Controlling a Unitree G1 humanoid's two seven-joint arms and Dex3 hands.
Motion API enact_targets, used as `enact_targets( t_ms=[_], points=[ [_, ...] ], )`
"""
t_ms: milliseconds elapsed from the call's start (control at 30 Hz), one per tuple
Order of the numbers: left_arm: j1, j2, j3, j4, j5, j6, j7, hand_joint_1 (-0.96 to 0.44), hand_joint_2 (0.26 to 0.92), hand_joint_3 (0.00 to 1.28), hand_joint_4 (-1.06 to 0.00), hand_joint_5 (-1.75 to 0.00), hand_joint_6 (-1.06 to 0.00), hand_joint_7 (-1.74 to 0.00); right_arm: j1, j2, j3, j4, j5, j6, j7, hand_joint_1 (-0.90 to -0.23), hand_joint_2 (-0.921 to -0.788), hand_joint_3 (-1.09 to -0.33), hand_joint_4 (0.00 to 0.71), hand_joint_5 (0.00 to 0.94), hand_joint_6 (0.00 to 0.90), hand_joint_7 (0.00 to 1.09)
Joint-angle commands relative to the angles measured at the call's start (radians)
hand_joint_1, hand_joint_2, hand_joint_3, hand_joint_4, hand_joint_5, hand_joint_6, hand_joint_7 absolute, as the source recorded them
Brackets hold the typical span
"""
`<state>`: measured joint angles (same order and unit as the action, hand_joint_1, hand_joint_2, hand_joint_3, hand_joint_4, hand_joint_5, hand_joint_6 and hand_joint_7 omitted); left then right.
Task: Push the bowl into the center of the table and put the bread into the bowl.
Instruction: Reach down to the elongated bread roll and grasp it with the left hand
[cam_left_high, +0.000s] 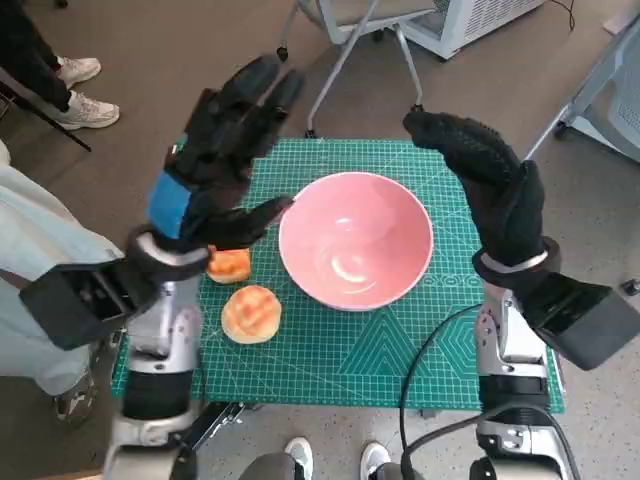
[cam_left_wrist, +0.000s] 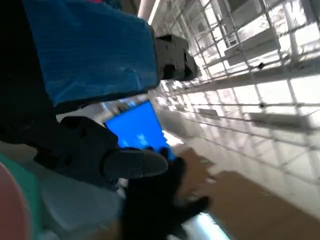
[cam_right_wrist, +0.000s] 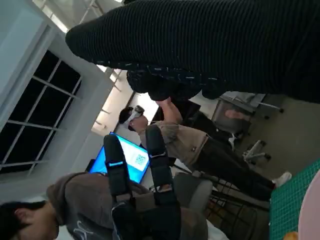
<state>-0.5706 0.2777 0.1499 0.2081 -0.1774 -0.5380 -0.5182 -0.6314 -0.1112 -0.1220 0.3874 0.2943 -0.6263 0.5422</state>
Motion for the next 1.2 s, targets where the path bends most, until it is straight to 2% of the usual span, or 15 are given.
enact_targets(
  t_ms=[33, 167, 333, 467, 600, 700, 767, 900, 1200],
  points=[
    [-0.032, 0.163, 0.042, 0.109, 0.175, -0.152, 0.054, -0.43, 0.92, 0.29, -0.19, -0.01, -0.01, -0.49, 0.028, 0.002, 0.002, 0.006, 0.012, 0.013, -0.003, -0.67, -0.921, -0.734, 0.177, 0.0, 0.007, 0.58],
    [-0.049, 0.28, 0.039, 0.19, 0.259, -0.2, 0.066, -0.4, 0.921, 0.26, -0.21, -0.01, 0.0, -0.49, 0.028, 0.0, 0.001, 0.008, 0.021, 0.015, -0.003, -0.672, -0.921, -0.734, 0.177, 0.0, 0.004, 0.59],
    [-0.065, 0.405, 0.001, 0.251, 0.323, -0.18, 0.029, -0.38, 0.921, 0.15, -0.24, -0.02, -0.01, -0.5, 0.027, 0.001, 0.001, 0.008, 0.027, 0.023, -0.005, -0.674, -0.921, -0.736, 0.176, 0.0, 0.001, 0.59],
    [-0.075, 0.479, -0.037, 0.266, 0.361, -0.139, -0.008, -0.33, 0.882, 0.05, -0.25, -0.01, -0.07, -0.49, 0.025, 0.003, 0.0, 0.009, 0.028, 0.028, -0.008, -0.681, -0.921, -0.736, 0.175, 0.0, -0.001, 0.6],
    [-0.076, 0.532, -0.072, 0.26, 0.418, -0.096, -0.017, -0.23, 0.801, 0.01, -0.25, 0.0, -0.15, -0.38, 0.023, 0.006, 0.0, 0.01, 0.026, 0.029, -0.011, -0.685, -0.921, -0.736, 0.175, 0.0, -0.001, 0.6],
    [-0.079, 0.561, -0.1, 0.266, 0.467, -0.081, -0.008, -0.16, 0.748, 0.01, -0.27, 0.0, -0.23, -0.25, 0.02, 0.007, 0.001, 0.013, 0.025, 0.029, -0.013, -0.684, -0.921, -0.736, 0.175, 0.0, -0.001, 0.6],
    [-0.085, 0.578, -0.126, 0.281, 0.52, -0.081, 0.011, -0.14, 0.738, 0.01, -0.27, 0.0, -0.25, -0.2, 0.017, 0.009, 0.001, 0.02, 0.023, 0.026, -0.014, -0.684, -0.921, -0.736, 0.175, 0.0, -0.001, 0.6],
    [-0.098, 0.59, -0.169, 0.305, 0.588, -0.081, 0.041, -0.11, 0.73, 0.01, -0.27, 0.0, -0.29, -0.13, 0.013, 0.01, 0.001, 0.031, 0.019, 0.019, -0.016, -0.684, -0.921, -0.736, 0.175, 0.0, -0.001, 0.6],
    [-0.132, 0.583, -0.258, 0.357, 0.678, -0.084, 0.073, -0.14, 0.719, 0.0, -0.28, 0.0, -0.33, -0.06, 0.007, 0.01, 0.003, 0.043, 0.02, 0.014, -0.012, -0.685, -0.921, -0.735, 0.176, 0.001, -0.001, 0.6]
  ],
)
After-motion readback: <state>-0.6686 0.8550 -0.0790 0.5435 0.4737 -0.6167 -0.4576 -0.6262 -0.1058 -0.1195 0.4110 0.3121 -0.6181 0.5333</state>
